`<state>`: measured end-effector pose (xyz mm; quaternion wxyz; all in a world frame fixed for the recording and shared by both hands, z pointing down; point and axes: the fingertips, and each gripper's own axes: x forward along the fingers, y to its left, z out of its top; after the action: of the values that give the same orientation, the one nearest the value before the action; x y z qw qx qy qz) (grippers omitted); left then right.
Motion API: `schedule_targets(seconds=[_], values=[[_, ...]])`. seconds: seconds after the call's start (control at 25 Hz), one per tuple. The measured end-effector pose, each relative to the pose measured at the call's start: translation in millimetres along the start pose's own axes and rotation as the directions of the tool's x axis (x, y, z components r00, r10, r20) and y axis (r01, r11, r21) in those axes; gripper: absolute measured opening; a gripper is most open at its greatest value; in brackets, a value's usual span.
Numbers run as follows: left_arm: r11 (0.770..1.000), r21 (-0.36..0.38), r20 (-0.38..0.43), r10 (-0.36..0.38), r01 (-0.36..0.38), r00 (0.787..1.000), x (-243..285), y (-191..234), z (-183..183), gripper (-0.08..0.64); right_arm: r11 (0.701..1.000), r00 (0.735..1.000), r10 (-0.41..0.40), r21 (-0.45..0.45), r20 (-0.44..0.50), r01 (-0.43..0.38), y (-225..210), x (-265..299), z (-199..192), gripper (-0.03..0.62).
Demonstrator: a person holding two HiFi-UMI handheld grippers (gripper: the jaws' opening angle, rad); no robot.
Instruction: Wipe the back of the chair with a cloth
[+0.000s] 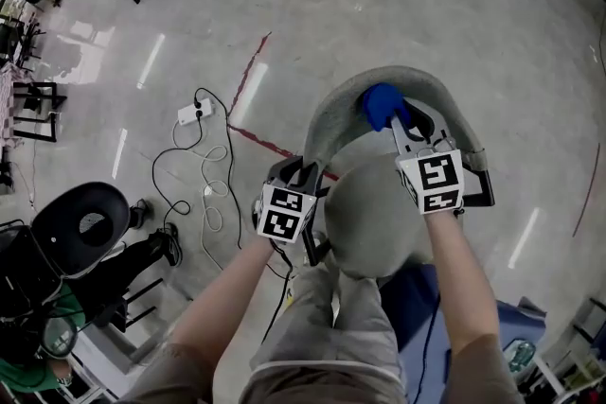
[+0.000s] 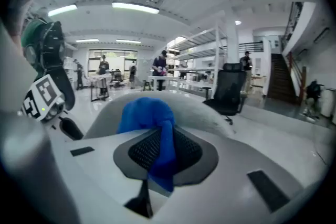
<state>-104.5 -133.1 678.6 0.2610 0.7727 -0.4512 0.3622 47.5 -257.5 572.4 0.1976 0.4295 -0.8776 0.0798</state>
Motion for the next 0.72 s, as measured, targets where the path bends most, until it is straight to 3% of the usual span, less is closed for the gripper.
schedule_targets(seconds=[0.16, 0.28, 0.36, 0.4, 0.48, 0.64, 0.72], values=[[1.000, 0.004, -0.008, 0.000, 0.000, 1.000, -1.4, 2.6, -4.3, 0.098, 0.961, 0.967, -0.254, 0.109, -0.019, 0.255, -87.8, -38.6, -20.8, 0.074], [1.000, -0.014, -0.001, 0.001, -0.001, 1.000, -0.5, 0.6, -1.2, 0.097, 0.897, 0.908, -0.417, 0.147, -0.032, 0.417, -141.6, -81.1, -31.2, 0.074], [1.000, -0.027, 0.008, 0.004, -0.004, 1.000, -0.4, 1.2, -1.0, 0.094, 0.860, 0.874, -0.484, 0.165, -0.038, 0.483, -160.9, -98.7, -35.1, 0.074], [0.999, -0.035, 0.012, 0.007, -0.006, 1.000, -0.4, 1.8, -1.3, 0.092, 0.859, 0.873, -0.487, 0.160, -0.039, 0.486, -160.3, -99.0, -36.5, 0.074], [0.999, -0.048, 0.019, 0.009, -0.008, 1.000, -0.4, 2.4, -1.8, 0.091, 0.892, 0.900, -0.434, 0.119, -0.039, 0.436, -138.9, -83.2, -38.8, 0.074], [0.998, -0.056, 0.021, -0.004, 0.005, 1.000, 0.2, 3.6, -1.0, 0.091, 0.960, 0.963, -0.268, 0.070, -0.037, 0.270, -64.5, -30.9, -38.2, 0.074], [0.998, -0.055, 0.021, -0.012, 0.014, 1.000, 0.6, 3.5, -0.6, 0.091, 0.991, 0.991, -0.129, 0.043, -0.025, 0.130, -14.1, -5.0, -34.2, 0.074]])
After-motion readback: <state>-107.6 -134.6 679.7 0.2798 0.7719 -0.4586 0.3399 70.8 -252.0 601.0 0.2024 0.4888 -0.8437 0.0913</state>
